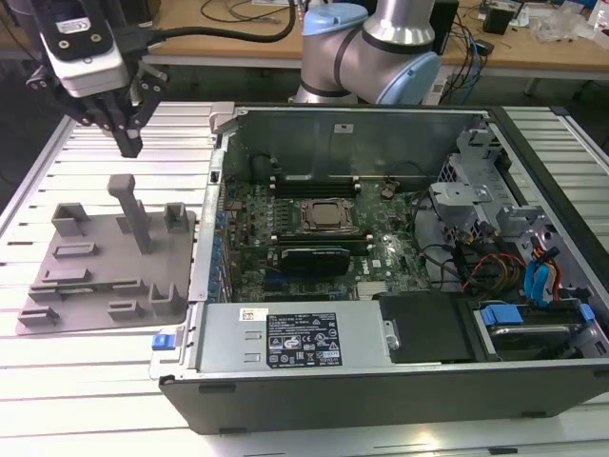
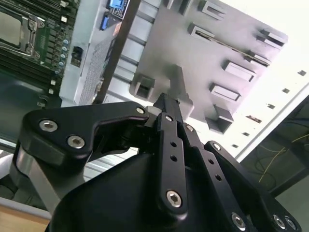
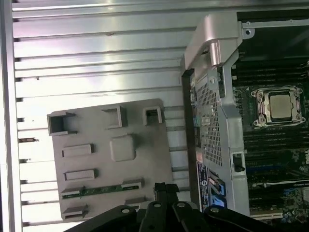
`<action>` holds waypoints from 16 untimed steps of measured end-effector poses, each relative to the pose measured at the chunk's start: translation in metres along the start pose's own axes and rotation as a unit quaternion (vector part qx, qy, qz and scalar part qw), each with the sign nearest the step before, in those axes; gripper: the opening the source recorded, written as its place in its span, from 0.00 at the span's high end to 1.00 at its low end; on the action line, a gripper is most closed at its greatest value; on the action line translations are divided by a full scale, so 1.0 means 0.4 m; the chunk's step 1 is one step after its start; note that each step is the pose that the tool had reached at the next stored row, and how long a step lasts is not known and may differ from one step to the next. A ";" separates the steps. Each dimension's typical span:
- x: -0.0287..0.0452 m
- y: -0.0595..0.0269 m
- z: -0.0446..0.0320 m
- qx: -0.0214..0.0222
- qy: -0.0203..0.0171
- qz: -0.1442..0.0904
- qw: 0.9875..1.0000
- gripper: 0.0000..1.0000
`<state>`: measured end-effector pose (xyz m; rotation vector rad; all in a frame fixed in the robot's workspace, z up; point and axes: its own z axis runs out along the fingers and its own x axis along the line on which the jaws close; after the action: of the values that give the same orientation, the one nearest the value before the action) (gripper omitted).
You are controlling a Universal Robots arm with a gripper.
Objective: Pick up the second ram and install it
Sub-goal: 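Reach for the second ram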
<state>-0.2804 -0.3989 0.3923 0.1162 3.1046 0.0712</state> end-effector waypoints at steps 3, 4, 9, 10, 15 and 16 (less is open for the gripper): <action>0.028 -0.002 -0.001 0.000 0.000 0.000 1.000 0.92; 0.037 -0.003 -0.001 0.000 0.000 0.000 1.000 0.92; 0.060 -0.009 -0.002 0.000 0.000 0.000 1.000 0.92; 0.072 -0.018 -0.002 0.000 0.000 0.000 1.000 0.92; 0.128 -0.042 0.000 0.000 0.000 -0.002 1.000 0.92; 0.147 -0.050 0.000 0.000 0.000 -0.002 1.000 0.92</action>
<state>-0.3405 -0.4142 0.3894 0.1098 3.1047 0.0712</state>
